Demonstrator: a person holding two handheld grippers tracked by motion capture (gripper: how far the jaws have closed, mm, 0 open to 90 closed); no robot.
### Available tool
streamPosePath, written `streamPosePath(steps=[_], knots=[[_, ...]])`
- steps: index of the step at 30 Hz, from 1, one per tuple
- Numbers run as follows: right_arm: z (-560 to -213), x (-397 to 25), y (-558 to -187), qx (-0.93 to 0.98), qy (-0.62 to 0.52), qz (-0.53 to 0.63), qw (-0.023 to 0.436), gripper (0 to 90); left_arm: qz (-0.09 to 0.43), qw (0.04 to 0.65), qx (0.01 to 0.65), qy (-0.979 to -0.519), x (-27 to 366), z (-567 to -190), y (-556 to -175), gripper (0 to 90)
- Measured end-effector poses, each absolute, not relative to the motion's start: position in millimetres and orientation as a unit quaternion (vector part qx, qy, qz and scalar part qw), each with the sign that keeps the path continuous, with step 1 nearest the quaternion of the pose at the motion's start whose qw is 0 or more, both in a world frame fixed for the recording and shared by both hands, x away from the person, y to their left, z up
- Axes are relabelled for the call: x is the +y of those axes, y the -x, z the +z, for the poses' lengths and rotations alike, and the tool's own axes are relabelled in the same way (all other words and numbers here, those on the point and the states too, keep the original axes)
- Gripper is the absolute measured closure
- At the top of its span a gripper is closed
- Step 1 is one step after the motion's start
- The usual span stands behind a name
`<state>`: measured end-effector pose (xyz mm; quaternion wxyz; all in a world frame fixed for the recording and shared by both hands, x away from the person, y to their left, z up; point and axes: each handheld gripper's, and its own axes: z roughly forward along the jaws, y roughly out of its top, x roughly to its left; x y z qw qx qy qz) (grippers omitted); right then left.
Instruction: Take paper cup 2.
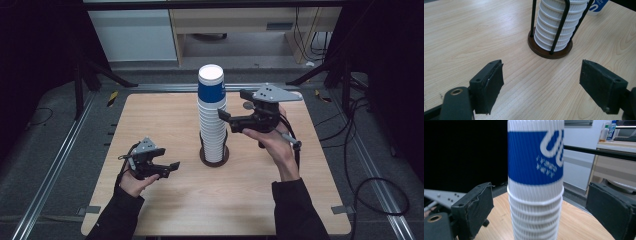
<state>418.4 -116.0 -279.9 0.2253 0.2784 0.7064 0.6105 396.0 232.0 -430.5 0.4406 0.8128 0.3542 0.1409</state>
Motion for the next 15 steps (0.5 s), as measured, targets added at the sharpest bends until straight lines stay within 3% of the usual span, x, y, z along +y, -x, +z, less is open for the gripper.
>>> streamPosePath(steps=[15], knots=[[-275.6,-79.6,-449.1,0.710,-0.282,0.607,0.218,7.3,0.139,0.441,0.354,-0.813,231.8,-430.9,-396.1,18.5]])
